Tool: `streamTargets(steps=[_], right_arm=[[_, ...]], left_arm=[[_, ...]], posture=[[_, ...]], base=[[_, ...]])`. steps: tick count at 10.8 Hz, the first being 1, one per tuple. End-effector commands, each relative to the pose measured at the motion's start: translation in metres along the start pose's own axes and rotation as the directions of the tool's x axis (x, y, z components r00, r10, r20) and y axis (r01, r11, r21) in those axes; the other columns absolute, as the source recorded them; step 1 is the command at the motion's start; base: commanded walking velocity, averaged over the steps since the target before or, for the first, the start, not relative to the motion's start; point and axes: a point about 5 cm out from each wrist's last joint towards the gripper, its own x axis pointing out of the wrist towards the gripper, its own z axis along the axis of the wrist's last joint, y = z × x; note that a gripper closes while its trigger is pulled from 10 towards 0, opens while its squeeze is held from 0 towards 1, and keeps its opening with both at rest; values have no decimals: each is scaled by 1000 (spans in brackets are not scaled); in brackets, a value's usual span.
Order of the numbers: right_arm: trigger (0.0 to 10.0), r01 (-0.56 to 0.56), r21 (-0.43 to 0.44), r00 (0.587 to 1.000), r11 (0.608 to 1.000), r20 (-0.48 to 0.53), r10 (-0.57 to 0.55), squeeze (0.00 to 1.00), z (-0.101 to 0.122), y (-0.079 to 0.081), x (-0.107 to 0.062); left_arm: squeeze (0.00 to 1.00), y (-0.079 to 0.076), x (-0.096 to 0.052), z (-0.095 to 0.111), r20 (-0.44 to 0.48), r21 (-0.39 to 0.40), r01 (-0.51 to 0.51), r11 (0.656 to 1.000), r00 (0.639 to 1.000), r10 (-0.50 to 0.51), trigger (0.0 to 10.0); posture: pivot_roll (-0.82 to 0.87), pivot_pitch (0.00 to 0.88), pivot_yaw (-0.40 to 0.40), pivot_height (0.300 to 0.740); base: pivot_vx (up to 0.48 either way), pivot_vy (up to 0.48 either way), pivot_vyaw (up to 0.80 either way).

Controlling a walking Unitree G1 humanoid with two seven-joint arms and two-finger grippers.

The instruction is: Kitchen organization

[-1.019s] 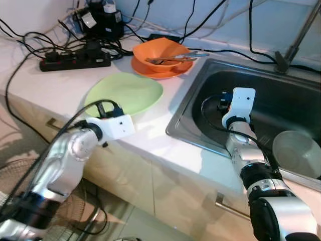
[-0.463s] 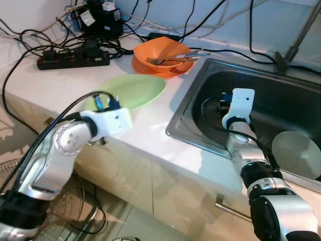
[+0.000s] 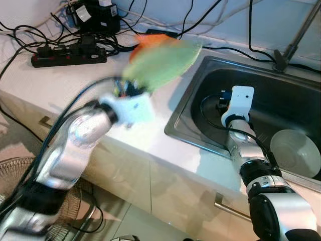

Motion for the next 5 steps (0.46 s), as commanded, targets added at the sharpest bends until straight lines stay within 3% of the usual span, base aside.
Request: streamTargets(steps=[1,5], right_arm=[[10000,7,-9,996,1000,-85,-8,0,-24,-4,-9],[10000,11,-10,996,1000,-84,-12,0,-24,-5,-9]], left_arm=[[0,7,3,13,68,23,-54,998,996,53,10000],[0,-18,13,31,188,-110,39,993,982,-17,10000]], posture=[[195,60,19,740],[181,52,27,740]], base=[[0,0,0],[0,0,0]])
